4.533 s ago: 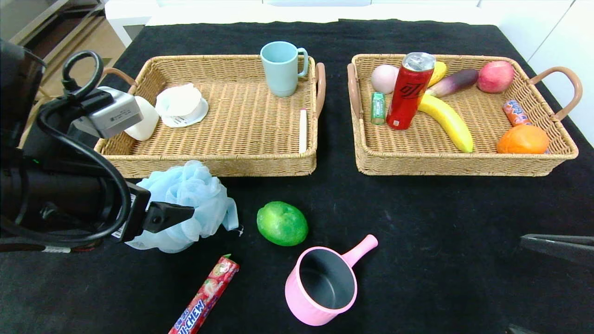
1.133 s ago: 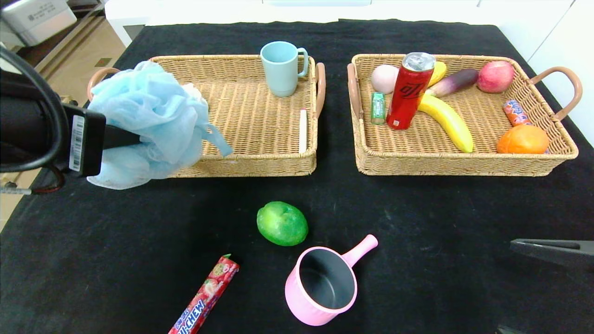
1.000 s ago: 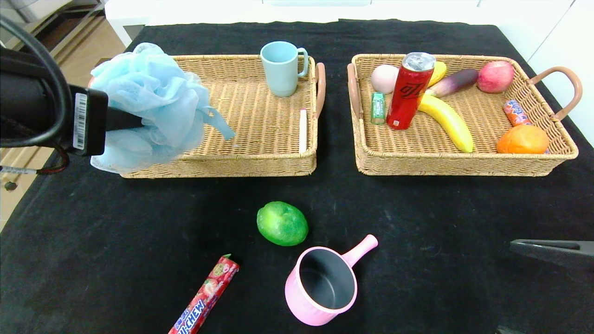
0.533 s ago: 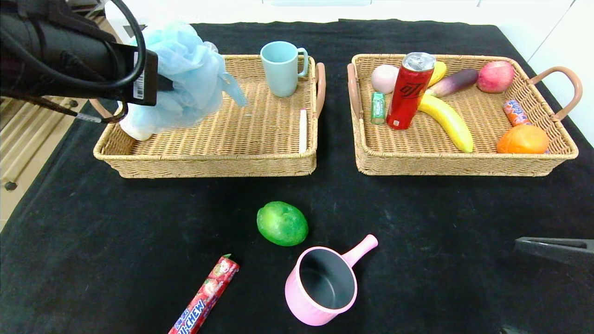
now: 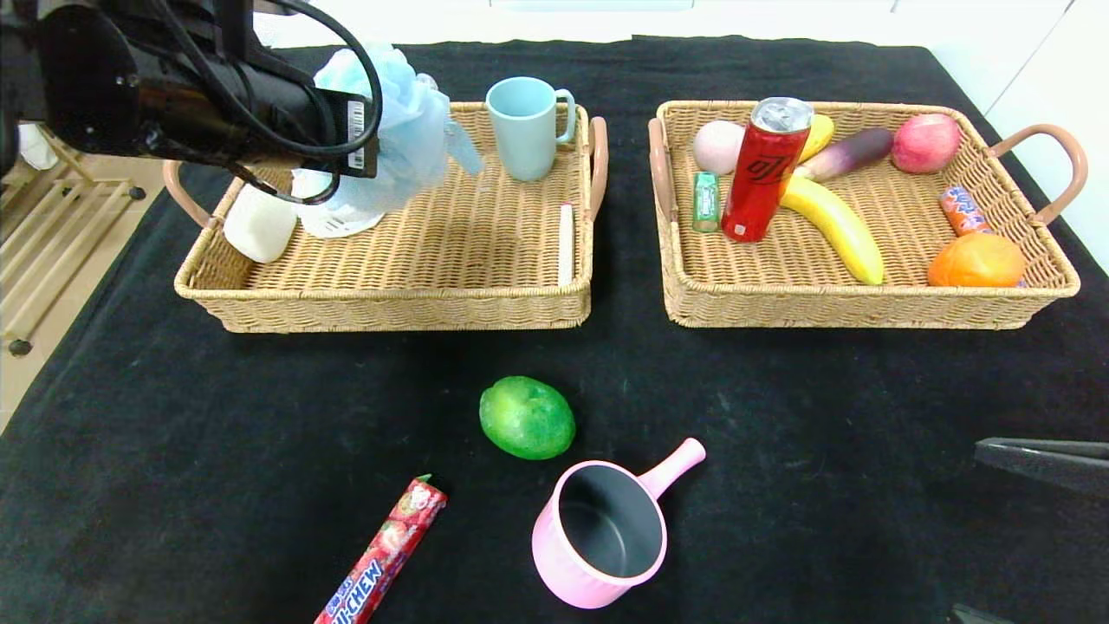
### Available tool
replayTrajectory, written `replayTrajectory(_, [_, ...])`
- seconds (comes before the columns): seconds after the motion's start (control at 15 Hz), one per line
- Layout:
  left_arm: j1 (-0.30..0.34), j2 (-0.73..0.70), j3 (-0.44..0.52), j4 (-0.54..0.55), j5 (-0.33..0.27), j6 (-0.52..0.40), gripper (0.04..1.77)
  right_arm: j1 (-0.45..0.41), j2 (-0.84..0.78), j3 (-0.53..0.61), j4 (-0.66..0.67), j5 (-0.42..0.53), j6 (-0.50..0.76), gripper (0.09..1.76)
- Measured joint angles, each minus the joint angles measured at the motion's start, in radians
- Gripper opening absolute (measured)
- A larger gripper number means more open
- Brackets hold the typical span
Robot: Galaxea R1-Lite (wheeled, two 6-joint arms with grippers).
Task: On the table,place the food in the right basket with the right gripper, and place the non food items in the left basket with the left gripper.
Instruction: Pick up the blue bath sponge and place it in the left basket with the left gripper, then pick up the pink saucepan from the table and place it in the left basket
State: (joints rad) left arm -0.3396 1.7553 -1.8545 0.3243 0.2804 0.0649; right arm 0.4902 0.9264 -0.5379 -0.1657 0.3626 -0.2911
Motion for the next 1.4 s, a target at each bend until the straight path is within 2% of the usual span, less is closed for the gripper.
replayTrajectory(0.27, [0.003,0.035,-0.002,-0.002,0.002,-0.001,0.28,-0.002,-0.001,0.000,0.000,0.000,0.001,1.71])
replayTrajectory(0.53, [0.002,0.043,-0.003,-0.003,0.004,-0.001,0.82,-0.014,-0.002,-0.002,0.000,0.002,0.000,1.71])
replayTrajectory(0.73, [0.001,0.043,-0.002,-0.003,0.008,-0.001,1.10,-0.015,-0.002,-0.002,0.000,0.001,0.000,1.71])
replayTrajectory(1.07, [-0.004,0.032,0.000,0.009,0.009,0.002,1.39,-0.015,-0.002,-0.001,0.000,0.001,-0.001,1.71])
replayTrajectory(1.4, [-0.018,-0.013,0.009,0.048,0.011,0.005,1.54,-0.015,0.000,0.001,0.000,0.001,-0.001,1.71])
